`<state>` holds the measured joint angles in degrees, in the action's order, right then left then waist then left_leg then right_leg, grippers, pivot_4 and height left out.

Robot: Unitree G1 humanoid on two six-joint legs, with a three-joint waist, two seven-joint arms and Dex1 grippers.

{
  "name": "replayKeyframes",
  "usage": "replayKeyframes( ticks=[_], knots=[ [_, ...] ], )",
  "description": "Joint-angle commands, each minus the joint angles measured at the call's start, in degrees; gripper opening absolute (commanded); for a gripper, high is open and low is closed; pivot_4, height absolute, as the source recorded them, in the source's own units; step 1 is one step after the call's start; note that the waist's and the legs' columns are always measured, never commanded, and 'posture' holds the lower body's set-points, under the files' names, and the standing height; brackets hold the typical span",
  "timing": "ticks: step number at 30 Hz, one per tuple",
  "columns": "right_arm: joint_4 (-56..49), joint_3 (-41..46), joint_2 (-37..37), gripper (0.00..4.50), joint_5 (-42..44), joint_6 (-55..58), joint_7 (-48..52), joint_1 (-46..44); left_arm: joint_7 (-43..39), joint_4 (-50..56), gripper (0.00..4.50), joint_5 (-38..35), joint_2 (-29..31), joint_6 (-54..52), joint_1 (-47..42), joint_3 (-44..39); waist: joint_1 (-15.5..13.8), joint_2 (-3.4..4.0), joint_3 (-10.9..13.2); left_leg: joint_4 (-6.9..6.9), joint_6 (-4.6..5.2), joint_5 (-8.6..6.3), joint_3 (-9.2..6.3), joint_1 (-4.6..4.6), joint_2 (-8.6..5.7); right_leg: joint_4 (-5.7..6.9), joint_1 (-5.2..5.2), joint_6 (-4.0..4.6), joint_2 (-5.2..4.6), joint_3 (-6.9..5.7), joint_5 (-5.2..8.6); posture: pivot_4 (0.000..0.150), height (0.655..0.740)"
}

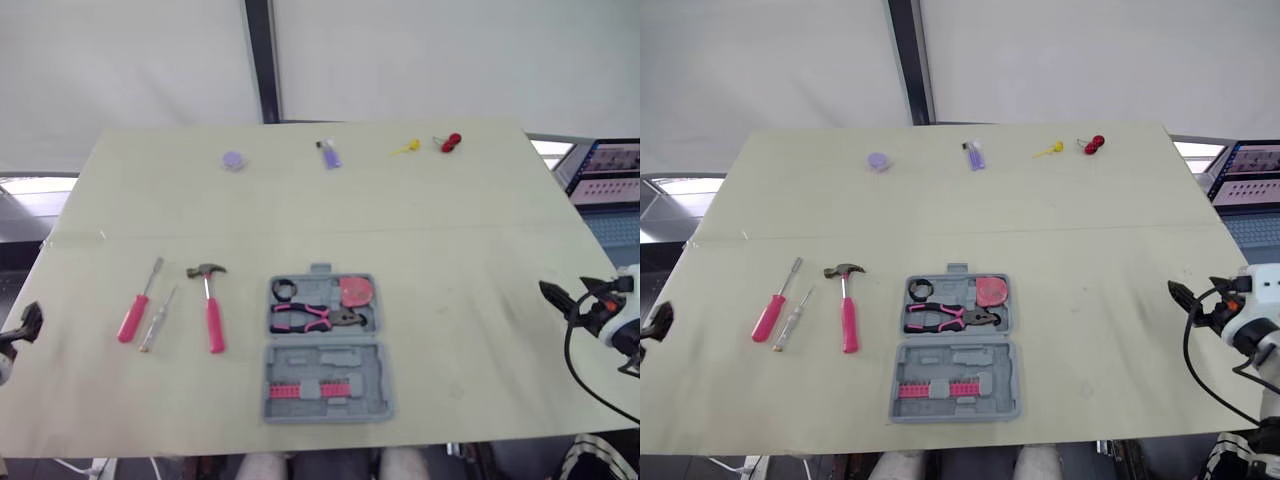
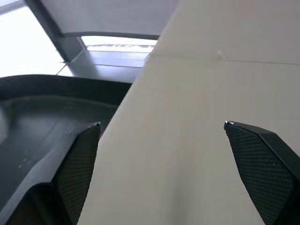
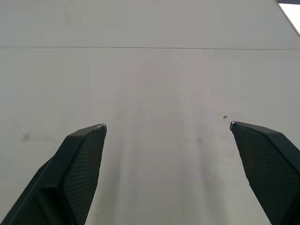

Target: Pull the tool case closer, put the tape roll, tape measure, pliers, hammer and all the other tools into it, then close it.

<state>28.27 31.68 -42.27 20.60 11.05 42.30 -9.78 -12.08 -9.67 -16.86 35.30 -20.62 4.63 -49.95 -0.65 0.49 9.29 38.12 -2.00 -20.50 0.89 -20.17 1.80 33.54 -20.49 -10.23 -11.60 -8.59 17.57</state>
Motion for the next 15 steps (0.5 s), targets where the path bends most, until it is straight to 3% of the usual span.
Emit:
replayKeyframes(
  ticks=[1,15],
  knots=[
    [2.48,2.30,-0.40,4.46,-0.01,-5.20,-3.06,-0.88,3.52,-3.43,4.50,0.97,0.71,4.06,0.82,-3.15,0.21,0.00,0.00,0.00,0.00,0.00,0.00,0.00,0.00,0.02,0.00,0.00,0.00,0.01,0.00,0.150,0.7400],
    [0.69,-1.68,-0.84,4.46,1.13,-5.87,0.07,-3.38,1.69,-2.24,4.50,-2.18,-0.76,6.02,0.89,0.22,0.91,0.00,0.00,-0.05,0.00,0.00,0.00,0.03,0.01,0.01,0.00,0.00,0.00,0.01,0.00,0.150,0.7400]
  ],
)
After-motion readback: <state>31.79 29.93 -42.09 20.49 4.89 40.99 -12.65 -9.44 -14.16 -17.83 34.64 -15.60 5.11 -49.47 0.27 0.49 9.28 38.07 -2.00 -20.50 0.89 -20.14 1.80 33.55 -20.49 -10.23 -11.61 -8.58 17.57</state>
